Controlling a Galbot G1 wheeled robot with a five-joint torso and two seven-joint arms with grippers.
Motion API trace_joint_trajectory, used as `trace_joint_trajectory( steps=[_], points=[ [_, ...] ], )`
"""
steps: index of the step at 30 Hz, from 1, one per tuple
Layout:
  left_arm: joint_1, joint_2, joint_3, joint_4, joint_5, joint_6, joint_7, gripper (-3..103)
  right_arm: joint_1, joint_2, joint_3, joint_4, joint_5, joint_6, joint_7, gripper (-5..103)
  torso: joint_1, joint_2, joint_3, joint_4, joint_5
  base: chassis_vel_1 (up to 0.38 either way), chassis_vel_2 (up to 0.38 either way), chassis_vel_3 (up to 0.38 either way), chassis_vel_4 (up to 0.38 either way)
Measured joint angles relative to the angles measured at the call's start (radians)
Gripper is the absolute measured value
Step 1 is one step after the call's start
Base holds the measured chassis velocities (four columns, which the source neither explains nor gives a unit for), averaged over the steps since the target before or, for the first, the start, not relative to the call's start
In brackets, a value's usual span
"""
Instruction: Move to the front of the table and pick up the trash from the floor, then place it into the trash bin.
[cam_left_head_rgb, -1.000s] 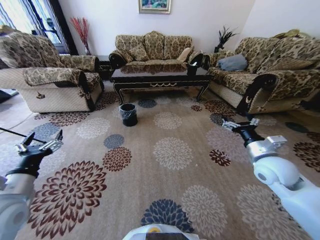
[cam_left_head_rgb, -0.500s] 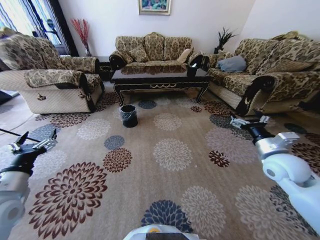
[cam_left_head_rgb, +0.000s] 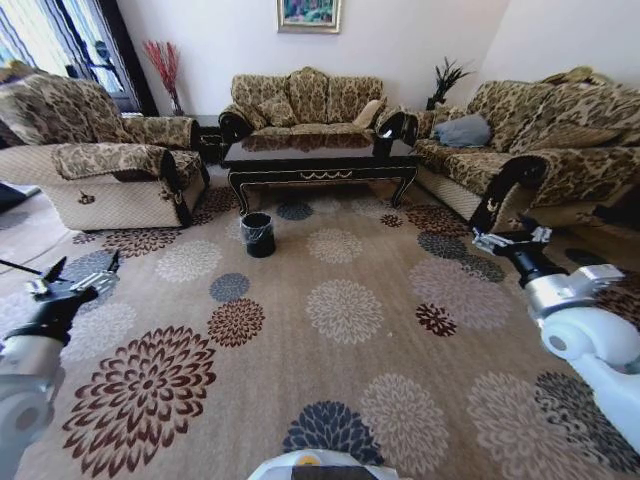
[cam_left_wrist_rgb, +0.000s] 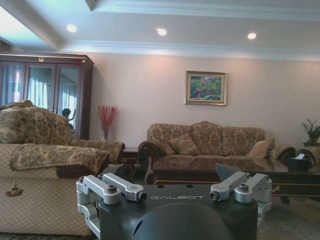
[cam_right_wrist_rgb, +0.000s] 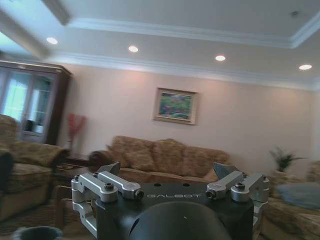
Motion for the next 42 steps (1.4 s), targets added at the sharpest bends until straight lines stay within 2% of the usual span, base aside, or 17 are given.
trace_joint_trajectory(
  steps=[1,2,4,7,9,11,12,14,16,28,42],
  points=[
    [0.0,0.0,0.0,0.0,0.0,0.0,0.0,100,0.0,0.0,0.0,0.0,0.0,0.0,0.0,100,0.0,0.0,0.0,0.0,0.0,0.0,0.0,0.0,0.0],
    [-0.003,0.0,0.006,0.0,-0.001,-0.002,0.008,100,-0.014,0.0,0.01,0.004,0.003,0.01,-0.055,100,0.002,0.006,0.004,-0.0001,0.0001,0.0,0.0,0.0,0.0],
    [-0.007,0.001,0.011,0.001,-0.001,-0.003,0.01,100,-0.026,0.0,0.025,0.004,-0.014,0.015,-0.106,100,0.005,0.015,0.01,-0.0002,0.0,0.0,0.0,0.0,0.0],
    [-0.01,0.001,0.012,0.005,-0.001,-0.003,0.011,100,-0.033,0.0,0.038,-0.002,-0.03,0.016,-0.122,100,0.008,0.023,0.014,0.0,0.0,0.0,0.0,0.0,0.0],
    [-0.011,0.002,0.012,0.008,-0.001,-0.003,0.011,100,-0.045,0.003,0.049,-0.006,-0.056,0.007,-0.083,100,0.013,0.034,0.022,-0.0001,0.0,0.0,0.0,0.0,0.0],
    [-0.014,0.001,0.013,0.01,-0.001,-0.003,0.011,100,-0.051,0.009,0.052,-0.005,-0.081,-0.012,-0.01,100,0.016,0.044,0.028,-0.0001,0.0002,0.0,0.0,0.0,0.0],
    [-0.014,0.001,0.013,0.01,-0.001,-0.003,0.011,100,-0.051,0.009,0.052,-0.005,-0.081,-0.012,-0.01,100,0.016,0.044,0.028,-0.0001,0.0002,0.0,0.0,0.0,0.0],
    [-0.019,0.001,0.017,0.01,0.0,-0.003,0.011,100,-0.065,0.016,0.064,0.002,-0.094,-0.038,0.059,100,0.02,0.055,0.035,-0.0001,0.0002,0.0,0.0,0.0,0.0],
    [-0.022,0.002,0.019,0.008,0.0,-0.003,0.01,100,-0.075,0.017,0.085,0.001,-0.097,-0.05,0.082,100,0.025,0.065,0.04,-0.0002,0.0001,0.0,0.0,0.0,0.0],
    [-0.03,0.007,0.025,-0.002,0.0,-0.003,0.007,100,-0.114,0.026,0.123,0.017,-0.071,-0.039,0.079,100,0.042,0.112,0.069,-0.0001,0.0,0.0,0.0,0.0,0.0],
    [0.0,-0.031,0.012,-0.008,0.012,-0.015,0.004,100,-0.17,0.045,0.134,0.091,-0.074,-0.038,0.077,100,0.065,0.171,0.105,-0.0002,0.0002,0.0,0.0,0.0,0.0]
  ],
)
